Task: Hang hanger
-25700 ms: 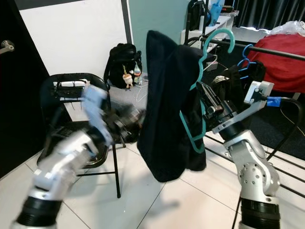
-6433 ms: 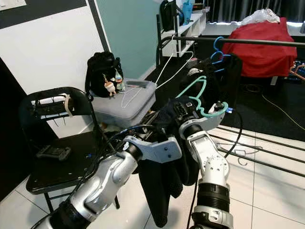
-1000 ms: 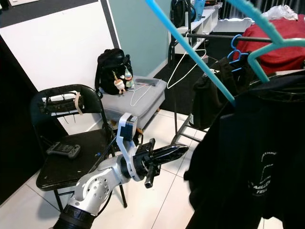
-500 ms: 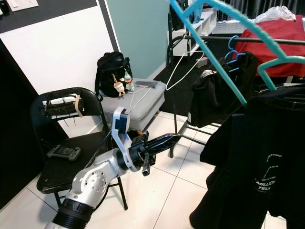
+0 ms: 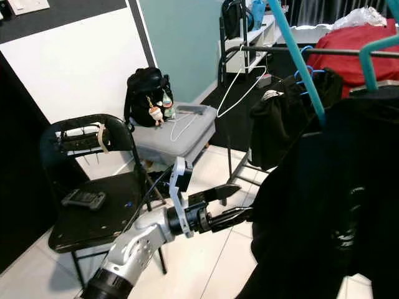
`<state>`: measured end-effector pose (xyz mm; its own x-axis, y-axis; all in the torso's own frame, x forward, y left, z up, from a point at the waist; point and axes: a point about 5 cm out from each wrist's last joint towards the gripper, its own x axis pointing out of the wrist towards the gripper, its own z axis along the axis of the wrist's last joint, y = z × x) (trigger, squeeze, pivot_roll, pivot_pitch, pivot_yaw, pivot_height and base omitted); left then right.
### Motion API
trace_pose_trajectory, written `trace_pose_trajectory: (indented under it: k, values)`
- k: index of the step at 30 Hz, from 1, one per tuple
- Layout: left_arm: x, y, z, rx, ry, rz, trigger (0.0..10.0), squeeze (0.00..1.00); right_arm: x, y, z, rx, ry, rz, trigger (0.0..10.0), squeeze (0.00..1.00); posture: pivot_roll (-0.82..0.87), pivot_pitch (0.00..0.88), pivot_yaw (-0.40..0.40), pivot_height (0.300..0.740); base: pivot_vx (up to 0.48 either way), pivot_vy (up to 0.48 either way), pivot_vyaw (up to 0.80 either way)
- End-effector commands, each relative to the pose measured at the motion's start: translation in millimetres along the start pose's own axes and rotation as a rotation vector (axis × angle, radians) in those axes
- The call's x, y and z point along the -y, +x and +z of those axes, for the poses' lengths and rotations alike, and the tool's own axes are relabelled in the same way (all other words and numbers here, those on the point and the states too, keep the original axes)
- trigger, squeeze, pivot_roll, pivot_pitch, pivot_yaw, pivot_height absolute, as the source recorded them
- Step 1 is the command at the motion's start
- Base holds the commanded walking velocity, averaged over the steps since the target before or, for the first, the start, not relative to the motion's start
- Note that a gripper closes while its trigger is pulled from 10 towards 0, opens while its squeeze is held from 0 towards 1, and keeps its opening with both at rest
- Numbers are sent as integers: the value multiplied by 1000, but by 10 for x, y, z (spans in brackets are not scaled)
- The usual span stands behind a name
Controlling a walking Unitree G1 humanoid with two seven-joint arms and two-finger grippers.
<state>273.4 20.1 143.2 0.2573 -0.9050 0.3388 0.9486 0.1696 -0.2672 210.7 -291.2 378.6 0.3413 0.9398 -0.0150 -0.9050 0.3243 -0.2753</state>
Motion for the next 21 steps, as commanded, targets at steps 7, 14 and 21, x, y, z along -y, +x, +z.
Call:
trace_pose_trajectory:
  k: [7, 14, 21]
  values:
    - [-248, -217, 94, 12, 62, 172, 10000, 1000, 140, 290, -808, 107, 170, -142, 0, 0, -241, 0, 86, 740, 0, 0, 0]
    - [-98, -351, 217, 98, -72, 13, 10000, 1000, 117, 350, -739, 340, 184, -126, 0, 0, -241, 0, 85, 740, 0, 0, 0]
    - [19, -279, 182, 86, -76, -74, 10000, 0, 56, 339, -577, 414, 150, -75, 0, 0, -255, 0, 95, 740, 0, 0, 0]
